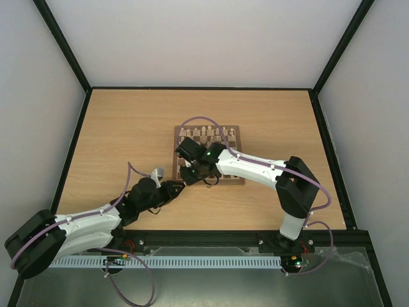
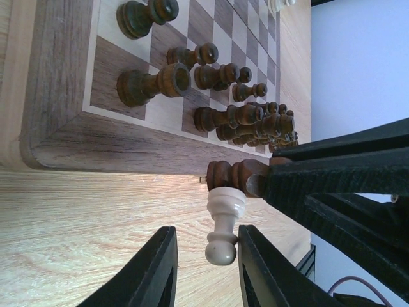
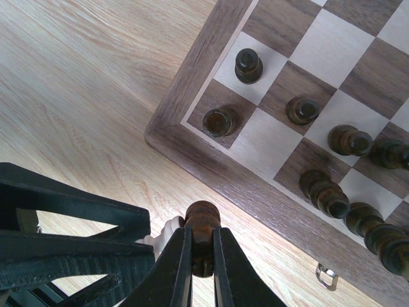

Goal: Set up the chess pieces on the board
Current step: Pick up the chess piece from the chessboard.

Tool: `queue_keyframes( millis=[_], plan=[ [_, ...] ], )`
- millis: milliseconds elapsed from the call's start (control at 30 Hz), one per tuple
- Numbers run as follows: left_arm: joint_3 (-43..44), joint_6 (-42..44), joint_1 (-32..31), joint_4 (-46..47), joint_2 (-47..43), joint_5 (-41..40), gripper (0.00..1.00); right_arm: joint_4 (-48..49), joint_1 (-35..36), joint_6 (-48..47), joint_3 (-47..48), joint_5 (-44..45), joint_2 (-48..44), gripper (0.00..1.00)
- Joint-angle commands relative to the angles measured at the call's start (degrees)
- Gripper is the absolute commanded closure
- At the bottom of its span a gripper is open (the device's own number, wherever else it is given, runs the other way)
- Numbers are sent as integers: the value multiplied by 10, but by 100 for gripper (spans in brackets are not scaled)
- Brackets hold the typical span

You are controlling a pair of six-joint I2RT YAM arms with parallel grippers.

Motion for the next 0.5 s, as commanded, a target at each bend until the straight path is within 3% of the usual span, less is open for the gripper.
queue_keyframes(
  millis=[0, 467],
  plan=[
    [8, -4, -4, 33, 12, -16, 71, -4, 1, 6, -9, -9, -19, 94],
    [8, -18, -7, 50, 27, -28, 78, 2, 2, 5, -18, -13, -23, 94]
  ],
)
